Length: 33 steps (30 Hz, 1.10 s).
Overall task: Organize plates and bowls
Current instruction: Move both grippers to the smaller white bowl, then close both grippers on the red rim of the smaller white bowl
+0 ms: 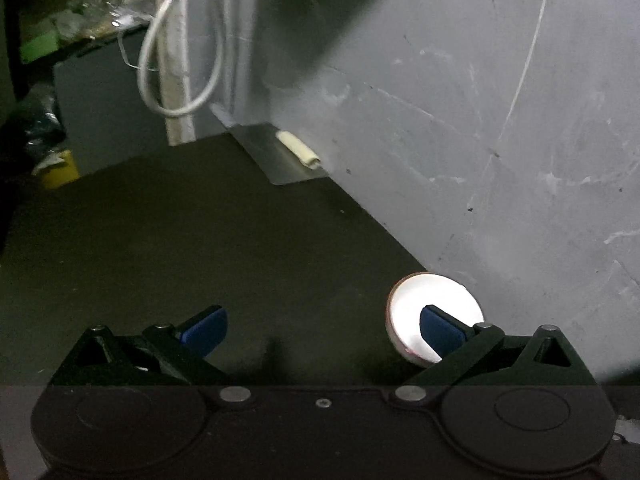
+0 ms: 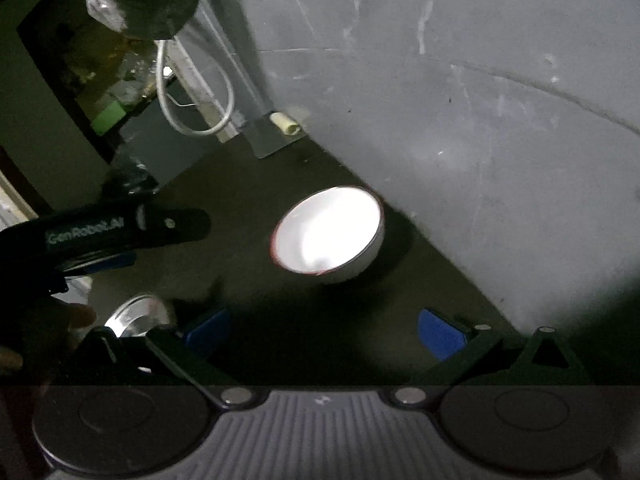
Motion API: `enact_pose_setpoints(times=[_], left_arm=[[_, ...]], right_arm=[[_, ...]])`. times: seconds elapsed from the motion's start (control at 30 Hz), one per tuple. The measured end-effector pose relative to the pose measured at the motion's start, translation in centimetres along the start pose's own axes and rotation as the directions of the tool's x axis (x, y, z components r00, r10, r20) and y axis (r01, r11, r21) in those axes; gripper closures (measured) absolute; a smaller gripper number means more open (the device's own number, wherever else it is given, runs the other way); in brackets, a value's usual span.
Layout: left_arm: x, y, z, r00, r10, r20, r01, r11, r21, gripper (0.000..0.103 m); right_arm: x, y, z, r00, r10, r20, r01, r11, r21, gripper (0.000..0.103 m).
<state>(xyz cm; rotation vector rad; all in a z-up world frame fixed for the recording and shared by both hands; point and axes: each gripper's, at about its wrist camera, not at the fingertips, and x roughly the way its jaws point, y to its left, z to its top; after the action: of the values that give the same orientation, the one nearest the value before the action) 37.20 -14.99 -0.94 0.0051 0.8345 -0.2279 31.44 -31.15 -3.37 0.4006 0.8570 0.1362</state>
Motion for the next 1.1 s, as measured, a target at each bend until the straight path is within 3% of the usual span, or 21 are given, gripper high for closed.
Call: enact_pose_setpoints(times=[0.27,0.43,0.53,0.63,0.7,0.97,1.0,1.1], left_arm=[[4.8,-0.4,1.5,0.991,-0.081,-0.108,0.081,0.997,-0.004,0.002],[6.6,0.6,1.9,0.976,-0.155,-0.156,0.142,0.985,-0.094,0.010],[7.2,0.5,2.1,0.973,-0.156,-0.170,0.142,0.986,-0.091,0.017],[7.9,0.2,2.2,0.965,-0.175,-0.195,0.161,0.983,-0.084,0.028],[8.1,0.0,2.0,0.958,-0.193,-0.212,0.179,0.980,-0.083,0.044],[9.2,-1.2,1.2,0.934,-0.251,-0.255,0.236,0.968,-0.088,0.086],[9.3,-1.4,1.2,0.932,-0.252,-0.261,0.238,0.967,-0.087,0.089],[9.2,-1.6,0.9,0.934,-0.251,-0.255,0.238,0.968,-0.083,0.089]], right_arm=[[1.4,-1.8,1.3,0.999,0.039,-0.014,-0.037,0.994,0.102,0.006],[2.3,-1.6,1.9,0.999,0.032,0.002,-0.032,0.994,0.106,0.012],[3.1,-1.7,2.2,1.000,0.020,-0.012,-0.019,0.993,0.118,0.022],[3.3,-1.8,2.3,1.000,0.009,-0.008,-0.008,0.993,0.121,0.030],[3.5,-1.7,2.5,1.000,0.003,-0.004,-0.003,0.993,0.119,0.035],[4.8,-1.4,2.8,1.000,-0.013,-0.028,0.016,0.995,0.099,0.056],[5.0,-1.5,2.9,0.999,-0.013,-0.032,0.016,0.995,0.096,0.061],[5.1,-1.4,2.9,0.999,-0.008,-0.040,0.011,0.997,0.074,0.061]])
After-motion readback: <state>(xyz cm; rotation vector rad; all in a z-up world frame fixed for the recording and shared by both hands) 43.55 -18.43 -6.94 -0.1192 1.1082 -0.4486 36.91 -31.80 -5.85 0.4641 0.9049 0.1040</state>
